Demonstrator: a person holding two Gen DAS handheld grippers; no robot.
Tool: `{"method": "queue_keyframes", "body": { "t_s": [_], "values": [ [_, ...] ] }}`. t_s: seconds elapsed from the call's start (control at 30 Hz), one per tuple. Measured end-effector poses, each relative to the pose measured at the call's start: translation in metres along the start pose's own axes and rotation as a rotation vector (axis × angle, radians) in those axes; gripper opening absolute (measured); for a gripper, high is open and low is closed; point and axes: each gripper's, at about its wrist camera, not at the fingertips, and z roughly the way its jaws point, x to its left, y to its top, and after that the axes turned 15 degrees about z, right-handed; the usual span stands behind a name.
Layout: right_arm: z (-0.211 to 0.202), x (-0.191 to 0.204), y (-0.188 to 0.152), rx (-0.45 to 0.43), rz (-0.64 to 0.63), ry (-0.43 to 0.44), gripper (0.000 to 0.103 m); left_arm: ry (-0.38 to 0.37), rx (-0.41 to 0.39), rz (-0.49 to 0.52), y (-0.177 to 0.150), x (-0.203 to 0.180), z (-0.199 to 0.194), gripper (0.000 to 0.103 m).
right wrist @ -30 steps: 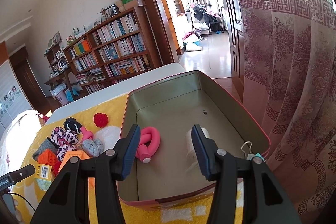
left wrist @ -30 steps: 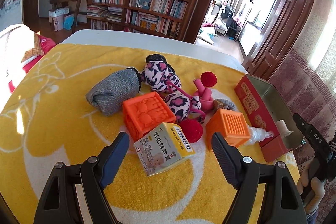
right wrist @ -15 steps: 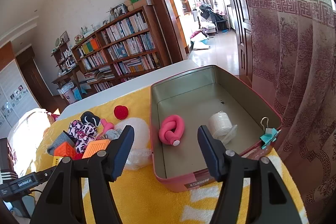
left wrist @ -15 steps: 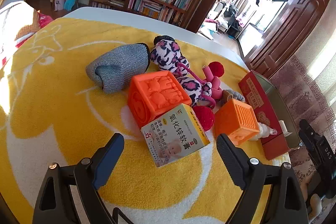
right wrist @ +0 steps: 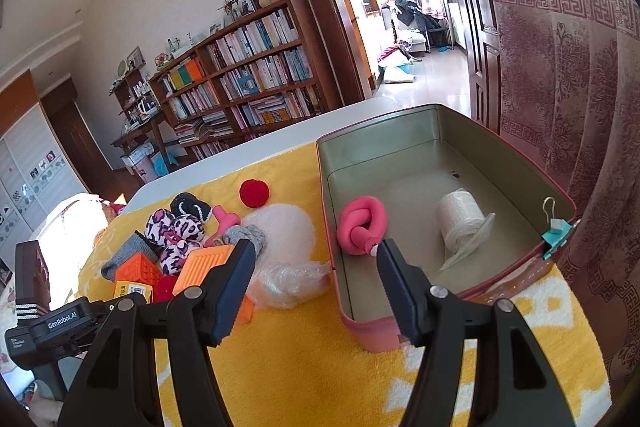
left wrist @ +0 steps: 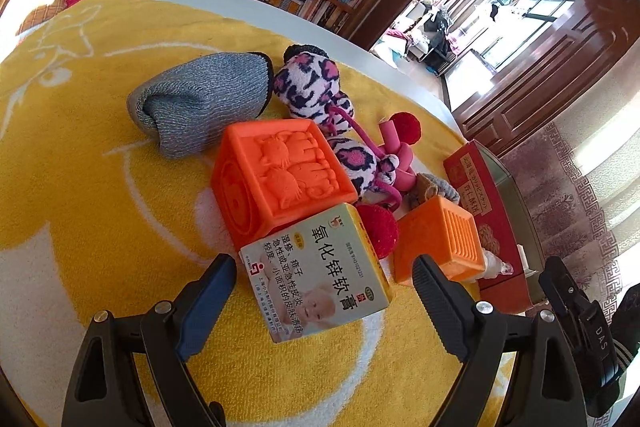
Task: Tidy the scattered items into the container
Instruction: 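Grasp the ointment box with the left gripper while the right moves to the ribbed orange cube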
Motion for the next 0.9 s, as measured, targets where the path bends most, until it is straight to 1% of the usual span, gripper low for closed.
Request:
{"method": "queue_keyframes", "body": {
  "t_s": [0.1,0.13,0.2,0.27,0.37,0.5,0.6,0.67,0.77,0.9],
  "values": [
    [0.003,0.001,-0.002,0.002,-0.008,-0.008,0.067,0.024,-0.006,0.028,-0.001,-0.003,0.002,0.090],
    [0.005,0.002,-0.003,0.005,-0.013,-0.012,0.067,0.032,-0.008,0.040,-0.002,-0.005,0.003,0.087],
    [0.007,0.003,-0.005,0.013,-0.020,-0.014,0.067,0.041,-0.009,0.060,-0.003,-0.008,0.003,0.065],
    [0.008,0.005,-0.007,0.022,-0.029,-0.012,0.067,0.032,-0.023,0.063,-0.003,-0.007,0.000,0.065],
    [0.007,0.010,-0.009,0.024,-0.053,-0.005,0.067,0.051,-0.061,0.100,-0.004,-0.011,-0.009,0.065],
    [0.006,0.022,-0.012,0.051,-0.071,0.020,0.067,0.100,-0.130,0.160,-0.004,-0.020,-0.024,0.065],
    [0.007,0.033,-0.017,0.075,-0.090,0.037,0.067,0.136,-0.179,0.187,-0.003,-0.022,-0.036,0.065],
    [0.008,0.043,-0.021,0.089,-0.113,0.044,0.067,0.148,-0.191,0.190,-0.002,-0.020,-0.040,0.065],
    [0.014,0.059,-0.028,0.113,-0.150,0.051,0.067,0.129,-0.193,0.172,-0.001,-0.014,-0.041,0.065],
    [0.027,0.076,-0.037,0.172,-0.167,0.067,0.067,0.127,-0.212,0.164,-0.002,-0.010,-0.048,0.065]
  ]
}}
